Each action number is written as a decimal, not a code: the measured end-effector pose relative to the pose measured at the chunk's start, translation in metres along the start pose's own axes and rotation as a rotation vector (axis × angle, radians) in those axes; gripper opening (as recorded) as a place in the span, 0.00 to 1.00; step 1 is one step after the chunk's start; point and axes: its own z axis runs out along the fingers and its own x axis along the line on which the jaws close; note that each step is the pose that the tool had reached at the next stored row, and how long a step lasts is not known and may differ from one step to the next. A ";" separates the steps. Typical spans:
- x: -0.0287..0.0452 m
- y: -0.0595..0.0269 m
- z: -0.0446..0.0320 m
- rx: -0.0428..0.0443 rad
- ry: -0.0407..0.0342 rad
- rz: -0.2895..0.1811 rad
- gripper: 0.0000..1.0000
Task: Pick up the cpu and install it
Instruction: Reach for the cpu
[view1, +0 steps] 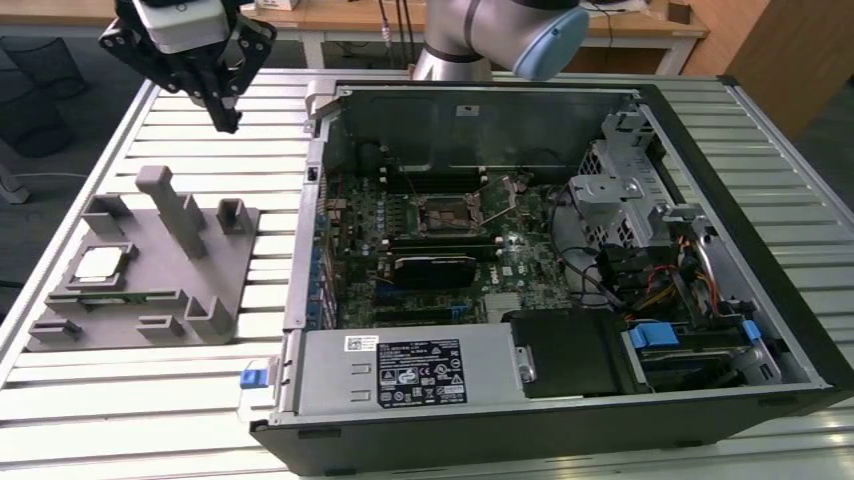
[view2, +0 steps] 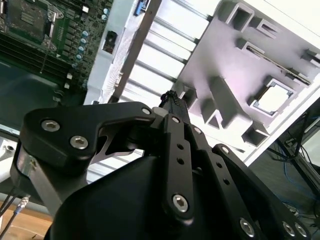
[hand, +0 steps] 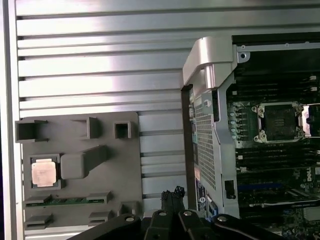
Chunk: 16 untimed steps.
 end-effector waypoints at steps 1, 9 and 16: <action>0.0031 -0.0002 0.0000 0.0000 0.0001 0.000 0.11; 0.0254 -0.0020 0.0015 0.0004 0.0001 0.000 0.11; 0.0434 -0.0036 0.0062 0.0010 0.0000 0.000 0.11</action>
